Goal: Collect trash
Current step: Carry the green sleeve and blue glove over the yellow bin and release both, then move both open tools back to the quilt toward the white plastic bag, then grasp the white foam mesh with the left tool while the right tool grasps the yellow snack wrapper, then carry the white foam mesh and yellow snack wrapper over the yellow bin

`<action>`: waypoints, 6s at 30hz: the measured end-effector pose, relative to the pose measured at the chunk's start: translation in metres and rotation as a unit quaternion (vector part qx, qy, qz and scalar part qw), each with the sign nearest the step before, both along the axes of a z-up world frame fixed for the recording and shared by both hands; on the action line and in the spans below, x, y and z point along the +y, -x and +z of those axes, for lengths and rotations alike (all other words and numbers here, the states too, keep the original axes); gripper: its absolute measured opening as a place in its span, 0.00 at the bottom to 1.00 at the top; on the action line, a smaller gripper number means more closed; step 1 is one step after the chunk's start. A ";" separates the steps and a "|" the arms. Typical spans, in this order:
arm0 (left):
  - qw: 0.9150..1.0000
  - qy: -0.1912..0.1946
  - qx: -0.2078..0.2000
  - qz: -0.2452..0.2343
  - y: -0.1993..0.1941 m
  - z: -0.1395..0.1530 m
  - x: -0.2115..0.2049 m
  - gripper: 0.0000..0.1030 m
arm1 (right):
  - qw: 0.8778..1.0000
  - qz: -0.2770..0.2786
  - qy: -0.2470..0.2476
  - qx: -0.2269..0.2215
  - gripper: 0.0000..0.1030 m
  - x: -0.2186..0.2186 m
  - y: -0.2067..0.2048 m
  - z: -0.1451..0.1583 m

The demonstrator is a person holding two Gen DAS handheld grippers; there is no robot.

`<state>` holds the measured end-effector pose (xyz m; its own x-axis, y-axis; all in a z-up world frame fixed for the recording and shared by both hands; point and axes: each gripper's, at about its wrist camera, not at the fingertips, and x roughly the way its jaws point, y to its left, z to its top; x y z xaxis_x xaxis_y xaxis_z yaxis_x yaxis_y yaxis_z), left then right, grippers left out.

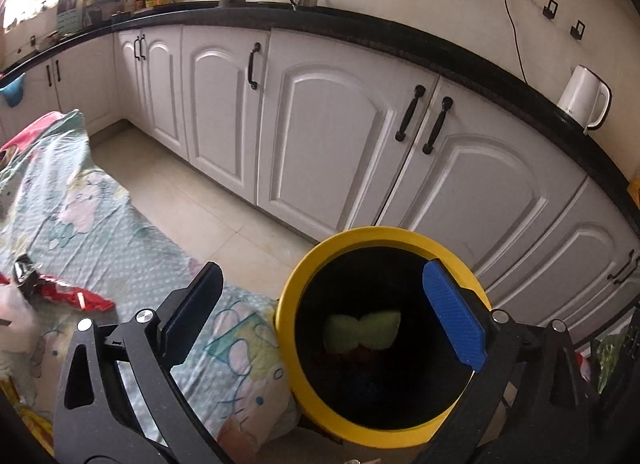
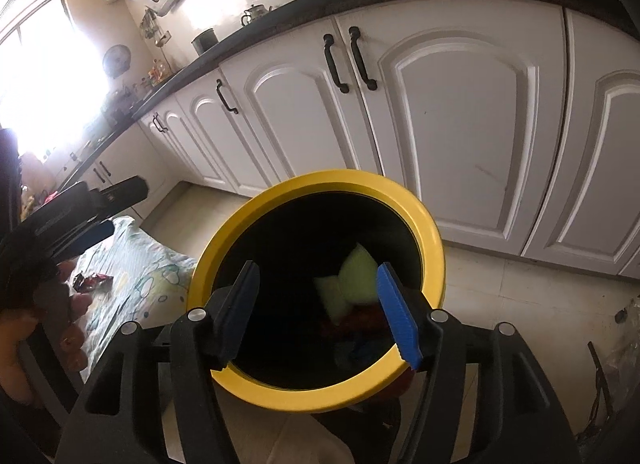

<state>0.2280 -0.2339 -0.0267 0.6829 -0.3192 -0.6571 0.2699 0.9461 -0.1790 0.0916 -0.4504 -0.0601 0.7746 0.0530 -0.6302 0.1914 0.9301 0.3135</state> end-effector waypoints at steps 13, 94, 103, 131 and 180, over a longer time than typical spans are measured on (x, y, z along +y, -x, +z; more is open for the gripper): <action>0.998 -0.007 -0.036 0.044 0.034 0.020 0.056 0.89 | 0.999 0.019 0.006 -0.026 0.59 0.017 0.007 0.017; 0.928 0.180 0.065 0.320 0.104 -0.023 0.386 0.89 | 0.871 0.474 0.130 -0.001 0.64 0.351 -0.026 0.018; 0.919 0.231 0.098 0.302 0.099 -0.041 0.388 0.74 | 0.862 0.488 0.134 0.017 0.64 0.369 -0.035 -0.001; 0.914 0.280 0.118 0.269 0.102 -0.041 0.386 0.07 | 0.861 0.490 0.137 0.025 0.47 0.375 -0.029 -0.020; 0.971 0.198 -0.046 0.123 0.125 0.090 0.267 0.05 | 0.934 0.347 0.059 -0.066 0.26 0.218 -0.010 0.073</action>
